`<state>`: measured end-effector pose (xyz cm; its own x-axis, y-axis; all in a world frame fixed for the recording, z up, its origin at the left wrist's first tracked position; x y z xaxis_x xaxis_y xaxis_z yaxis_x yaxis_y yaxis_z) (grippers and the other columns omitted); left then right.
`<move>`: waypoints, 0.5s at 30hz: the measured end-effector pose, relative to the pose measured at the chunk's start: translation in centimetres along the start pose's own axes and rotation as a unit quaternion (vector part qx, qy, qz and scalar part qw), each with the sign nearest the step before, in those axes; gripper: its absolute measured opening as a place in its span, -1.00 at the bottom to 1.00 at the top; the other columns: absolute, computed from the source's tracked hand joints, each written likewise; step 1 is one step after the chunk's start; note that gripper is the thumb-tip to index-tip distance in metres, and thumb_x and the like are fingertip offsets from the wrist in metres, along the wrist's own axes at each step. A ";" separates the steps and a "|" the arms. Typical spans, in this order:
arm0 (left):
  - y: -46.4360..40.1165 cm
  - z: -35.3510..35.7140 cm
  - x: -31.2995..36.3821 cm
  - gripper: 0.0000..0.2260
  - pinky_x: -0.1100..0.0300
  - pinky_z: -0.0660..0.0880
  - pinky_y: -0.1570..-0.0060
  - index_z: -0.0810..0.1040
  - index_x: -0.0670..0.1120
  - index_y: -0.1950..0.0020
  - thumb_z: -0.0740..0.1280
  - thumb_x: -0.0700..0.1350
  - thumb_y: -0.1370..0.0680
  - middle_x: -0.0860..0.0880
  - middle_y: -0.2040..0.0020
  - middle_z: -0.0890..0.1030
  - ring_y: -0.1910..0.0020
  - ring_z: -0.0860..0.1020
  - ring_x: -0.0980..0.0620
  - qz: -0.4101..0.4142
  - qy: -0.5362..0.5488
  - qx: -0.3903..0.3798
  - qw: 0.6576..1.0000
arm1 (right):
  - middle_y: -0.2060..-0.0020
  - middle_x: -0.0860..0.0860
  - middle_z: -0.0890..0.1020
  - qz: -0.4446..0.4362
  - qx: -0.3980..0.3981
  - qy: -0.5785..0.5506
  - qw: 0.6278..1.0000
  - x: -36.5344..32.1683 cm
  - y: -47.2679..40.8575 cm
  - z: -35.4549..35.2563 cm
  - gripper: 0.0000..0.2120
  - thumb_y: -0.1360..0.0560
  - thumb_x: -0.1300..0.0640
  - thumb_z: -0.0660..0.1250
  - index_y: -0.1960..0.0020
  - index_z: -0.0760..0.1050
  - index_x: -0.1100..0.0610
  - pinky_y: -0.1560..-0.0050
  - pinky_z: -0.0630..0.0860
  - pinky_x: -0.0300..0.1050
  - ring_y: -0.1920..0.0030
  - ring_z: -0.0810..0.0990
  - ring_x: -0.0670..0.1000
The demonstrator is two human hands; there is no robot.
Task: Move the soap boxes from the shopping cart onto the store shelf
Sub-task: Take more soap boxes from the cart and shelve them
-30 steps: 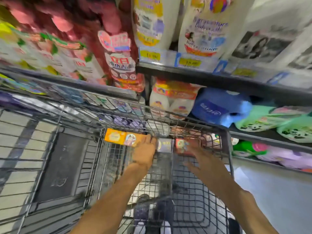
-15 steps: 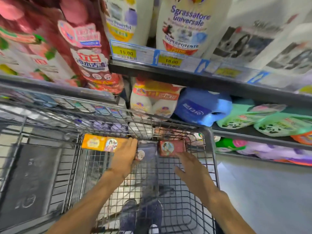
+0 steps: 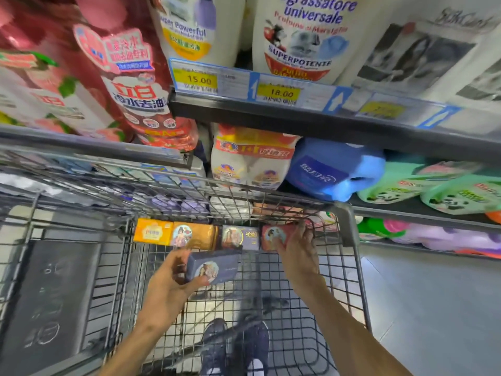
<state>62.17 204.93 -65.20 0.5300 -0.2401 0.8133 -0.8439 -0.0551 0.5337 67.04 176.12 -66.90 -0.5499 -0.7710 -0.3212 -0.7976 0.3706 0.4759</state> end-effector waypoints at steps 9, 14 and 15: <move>1.4 -0.7 0.1 -0.44 0.14 0.59 0.13 0.54 0.16 -0.20 0.64 -0.08 -0.28 -0.06 0.03 0.67 0.06 0.64 -0.06 -0.029 -0.012 0.027 0.999 | -0.34 0.06 0.49 -0.011 0.032 -0.126 0.991 1.4 1.3 -1.1 -0.41 -0.50 0.03 0.45 -0.45 0.33 0.13 -0.37 0.44 0.11 -0.39 0.43 0.13; 3.1 -1.2 3.6 -0.48 0.10 0.61 0.06 0.56 0.06 -0.18 0.61 -0.15 -0.27 -0.09 0.03 0.70 0.01 0.65 -0.12 -0.022 0.012 0.027 0.999 | 0.05 -0.22 0.63 -0.058 -0.003 -0.145 0.988 1.0 3.0 -3.5 -0.73 -0.47 0.12 0.44 -0.12 0.55 -0.12 0.15 0.44 -0.40 0.05 0.60 -0.22; 3.5 -1.5 4.4 -0.47 0.07 0.61 0.00 0.55 0.08 -0.18 0.61 -0.13 -0.26 -0.06 0.04 0.71 0.01 0.66 -0.08 -0.019 0.012 0.021 1.000 | 0.08 -0.23 0.64 -0.065 -0.003 -0.148 0.987 0.8 3.7 -4.3 -0.73 -0.47 0.12 0.44 -0.12 0.56 -0.13 0.18 0.41 -0.44 0.09 0.59 -0.26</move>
<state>61.66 205.11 -59.39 0.5630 -0.2131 0.7985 -0.8257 -0.1040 0.5544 64.72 174.65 -61.90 -0.4926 -0.6269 -0.6036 -0.8649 0.2755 0.4196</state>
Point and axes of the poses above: each hand's wrist, its own y-axis away from the middle knuckle, its own z-axis out of the palm, x = y × z, the point moved 3 cm from there along -y, towards the middle knuckle
